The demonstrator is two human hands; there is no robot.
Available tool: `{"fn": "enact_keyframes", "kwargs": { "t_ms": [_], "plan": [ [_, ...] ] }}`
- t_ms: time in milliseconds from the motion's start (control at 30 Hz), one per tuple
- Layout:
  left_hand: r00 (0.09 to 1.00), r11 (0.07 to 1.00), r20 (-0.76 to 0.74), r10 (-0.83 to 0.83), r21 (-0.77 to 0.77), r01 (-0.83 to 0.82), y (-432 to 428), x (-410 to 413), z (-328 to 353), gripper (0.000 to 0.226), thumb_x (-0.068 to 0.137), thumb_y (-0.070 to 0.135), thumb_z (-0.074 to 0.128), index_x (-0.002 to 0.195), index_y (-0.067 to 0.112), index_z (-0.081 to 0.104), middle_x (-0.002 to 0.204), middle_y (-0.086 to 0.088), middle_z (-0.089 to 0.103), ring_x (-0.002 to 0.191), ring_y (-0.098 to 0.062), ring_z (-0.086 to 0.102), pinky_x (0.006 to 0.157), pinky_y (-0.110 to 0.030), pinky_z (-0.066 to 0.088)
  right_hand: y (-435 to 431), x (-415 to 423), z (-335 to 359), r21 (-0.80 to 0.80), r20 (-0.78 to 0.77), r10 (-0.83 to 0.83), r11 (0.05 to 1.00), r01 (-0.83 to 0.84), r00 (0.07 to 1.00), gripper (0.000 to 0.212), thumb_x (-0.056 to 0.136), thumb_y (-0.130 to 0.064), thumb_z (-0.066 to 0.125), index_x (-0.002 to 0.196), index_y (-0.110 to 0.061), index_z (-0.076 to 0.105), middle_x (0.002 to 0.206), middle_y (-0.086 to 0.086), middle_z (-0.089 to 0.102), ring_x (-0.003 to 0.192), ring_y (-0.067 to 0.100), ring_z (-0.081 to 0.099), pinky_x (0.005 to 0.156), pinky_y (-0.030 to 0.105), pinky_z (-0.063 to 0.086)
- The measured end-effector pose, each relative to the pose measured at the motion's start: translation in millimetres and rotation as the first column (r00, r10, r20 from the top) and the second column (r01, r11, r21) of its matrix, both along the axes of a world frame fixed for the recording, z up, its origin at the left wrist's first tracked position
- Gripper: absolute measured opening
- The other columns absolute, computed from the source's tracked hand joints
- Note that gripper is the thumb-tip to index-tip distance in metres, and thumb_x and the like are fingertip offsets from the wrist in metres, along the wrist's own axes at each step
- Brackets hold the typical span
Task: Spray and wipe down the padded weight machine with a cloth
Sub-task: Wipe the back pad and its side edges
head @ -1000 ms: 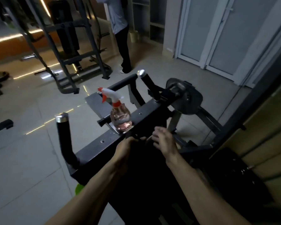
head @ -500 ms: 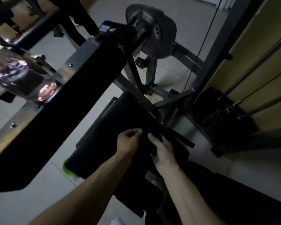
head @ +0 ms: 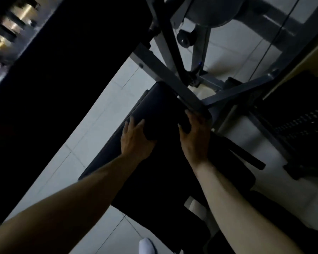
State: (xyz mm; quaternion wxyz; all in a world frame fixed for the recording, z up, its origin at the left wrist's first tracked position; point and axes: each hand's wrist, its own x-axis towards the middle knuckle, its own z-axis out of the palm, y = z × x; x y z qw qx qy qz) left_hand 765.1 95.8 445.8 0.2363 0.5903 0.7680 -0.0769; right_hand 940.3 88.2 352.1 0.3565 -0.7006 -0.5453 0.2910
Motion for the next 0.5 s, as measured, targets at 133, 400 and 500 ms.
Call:
{"fn": "enact_keyframes", "kwargs": {
  "t_ms": [133, 400, 500],
  "plan": [
    [0.993, 0.998, -0.122, -0.003, -0.055, -0.004, 32, 1, -30, 0.128, 0.072, 0.053, 0.086, 0.162, 0.026, -0.001, 0.168, -0.005, -0.022, 0.155, -0.034, -0.019, 0.123, -0.064, 0.002, -27, -18, -58, 0.007, 0.294, 0.354, 0.928, -0.372, 0.888, 0.057, 0.106, -0.031, 0.047, 0.157, -0.008, 0.037, 0.170, 0.011, 0.024, 0.157, 0.029, 0.020, 0.121, 0.051, 0.029],
    [0.982, 0.997, -0.191, -0.010, -0.083, -0.006, 33, -5, -66, 0.139, 0.070, 0.052, 0.087, 0.158, 0.032, -0.019, 0.164, 0.005, -0.034, 0.154, -0.031, -0.024, 0.118, -0.073, 0.007, 5, -32, -80, 0.217, 0.241, 0.264, 0.923, -0.317, 0.934, 0.047, 0.102, -0.005, 0.056, 0.149, -0.003, 0.052, 0.161, 0.012, 0.042, 0.153, 0.032, 0.033, 0.125, 0.049, 0.027],
    [0.976, 0.997, -0.217, -0.014, -0.071, -0.002, 34, -6, -68, 0.138, 0.071, 0.052, 0.087, 0.158, 0.033, -0.018, 0.164, 0.005, -0.032, 0.155, -0.031, -0.021, 0.118, -0.073, 0.008, 67, -51, -61, 0.263, 0.192, 0.253, 0.918, -0.298, 0.948, 0.044, 0.100, -0.002, 0.058, 0.144, -0.007, 0.058, 0.155, 0.011, 0.051, 0.148, 0.031, 0.042, 0.125, 0.042, 0.028]
  ]
}}
